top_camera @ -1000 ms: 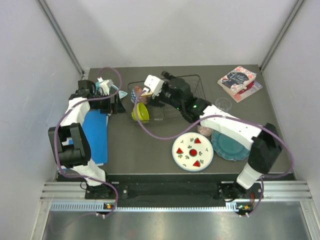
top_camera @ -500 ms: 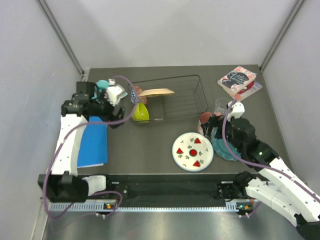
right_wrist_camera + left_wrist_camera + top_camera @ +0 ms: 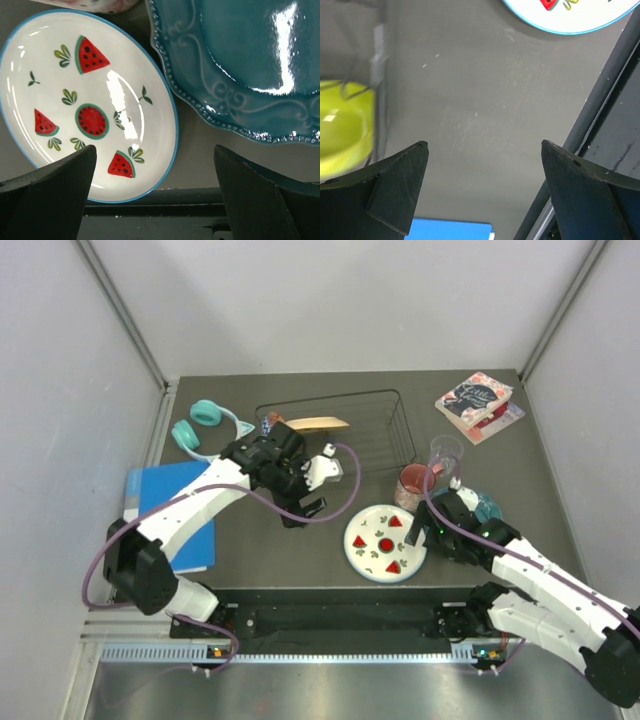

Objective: Load the mixed dishes into the dish rack

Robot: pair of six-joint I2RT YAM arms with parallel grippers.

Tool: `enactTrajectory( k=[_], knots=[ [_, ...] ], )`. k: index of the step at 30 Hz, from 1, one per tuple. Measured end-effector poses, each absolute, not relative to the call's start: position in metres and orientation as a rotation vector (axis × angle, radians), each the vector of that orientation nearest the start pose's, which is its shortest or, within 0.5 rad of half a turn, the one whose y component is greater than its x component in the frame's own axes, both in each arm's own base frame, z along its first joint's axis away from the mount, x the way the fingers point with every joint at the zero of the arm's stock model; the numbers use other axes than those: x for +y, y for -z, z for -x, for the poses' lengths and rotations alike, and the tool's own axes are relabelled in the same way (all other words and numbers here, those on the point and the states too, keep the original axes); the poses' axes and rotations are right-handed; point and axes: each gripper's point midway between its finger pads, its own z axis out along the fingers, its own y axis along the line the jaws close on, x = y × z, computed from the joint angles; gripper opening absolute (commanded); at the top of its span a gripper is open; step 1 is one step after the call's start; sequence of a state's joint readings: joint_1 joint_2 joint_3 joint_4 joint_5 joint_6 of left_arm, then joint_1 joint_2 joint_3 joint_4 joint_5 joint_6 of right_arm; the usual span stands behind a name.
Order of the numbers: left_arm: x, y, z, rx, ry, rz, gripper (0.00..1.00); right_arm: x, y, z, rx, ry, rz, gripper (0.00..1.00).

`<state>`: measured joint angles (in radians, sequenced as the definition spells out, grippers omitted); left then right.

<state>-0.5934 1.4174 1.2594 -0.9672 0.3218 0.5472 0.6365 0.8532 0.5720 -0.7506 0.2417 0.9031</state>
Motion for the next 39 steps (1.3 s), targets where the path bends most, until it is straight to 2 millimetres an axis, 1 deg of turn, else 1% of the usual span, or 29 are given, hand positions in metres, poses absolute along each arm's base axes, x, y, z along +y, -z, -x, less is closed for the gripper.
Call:
enactTrajectory(
  k=[2,4,9,14,15,20,23,24,27,31,34,36,39],
  knots=[
    [-0.209,-0.143,-0.232,2.206,0.44,-1.579,0.99,0.113,-0.064,-0.166,2.557,-0.283,-0.47,0.99],
    [-0.216,-0.134,-0.232,2.206,0.433,-1.615,0.99,0.113,-0.056,-0.161,2.576,-0.289,-0.506,0.98],
    [-0.233,-0.126,-0.234,2.163,0.423,-1.656,0.99,0.115,-0.043,-0.156,2.612,-0.299,-0.539,0.98],
    [-0.248,-0.105,-0.23,2.136,0.403,-1.723,0.99,0.12,-0.026,-0.154,2.658,-0.297,-0.543,0.96],
    [-0.249,-0.1,-0.23,2.137,0.394,-1.738,0.99,0.123,-0.027,-0.157,2.65,-0.316,-0.538,0.93],
    [-0.247,-0.076,-0.227,2.137,0.321,-1.82,0.99,0.14,-0.03,-0.168,2.616,-0.427,-0.494,0.9],
    [-0.244,-0.062,-0.22,2.126,0.28,-1.876,0.99,0.148,-0.03,-0.173,2.609,-0.472,-0.458,0.88],
    [-0.244,-0.059,-0.218,2.124,0.275,-1.891,0.99,0.15,-0.031,-0.174,2.604,-0.486,-0.452,0.86],
    [-0.251,-0.045,-0.216,2.121,0.266,-1.922,0.99,0.156,-0.031,-0.179,2.597,-0.52,-0.418,0.84],
    [-0.261,-0.02,-0.218,2.143,0.26,-1.94,0.99,0.163,-0.032,-0.183,2.582,-0.555,-0.382,0.81],
    [-0.272,-0.017,-0.223,2.137,0.265,-1.92,0.99,0.165,-0.032,-0.185,2.574,-0.569,-0.351,0.81],
    [-0.273,-0.016,-0.224,2.151,0.262,-1.933,0.99,0.165,-0.031,-0.184,2.573,-0.573,-0.334,0.8],
    [-0.273,-0.015,-0.225,2.164,0.248,-1.947,0.99,0.164,-0.03,-0.182,2.569,-0.577,-0.313,0.77]
  ],
)
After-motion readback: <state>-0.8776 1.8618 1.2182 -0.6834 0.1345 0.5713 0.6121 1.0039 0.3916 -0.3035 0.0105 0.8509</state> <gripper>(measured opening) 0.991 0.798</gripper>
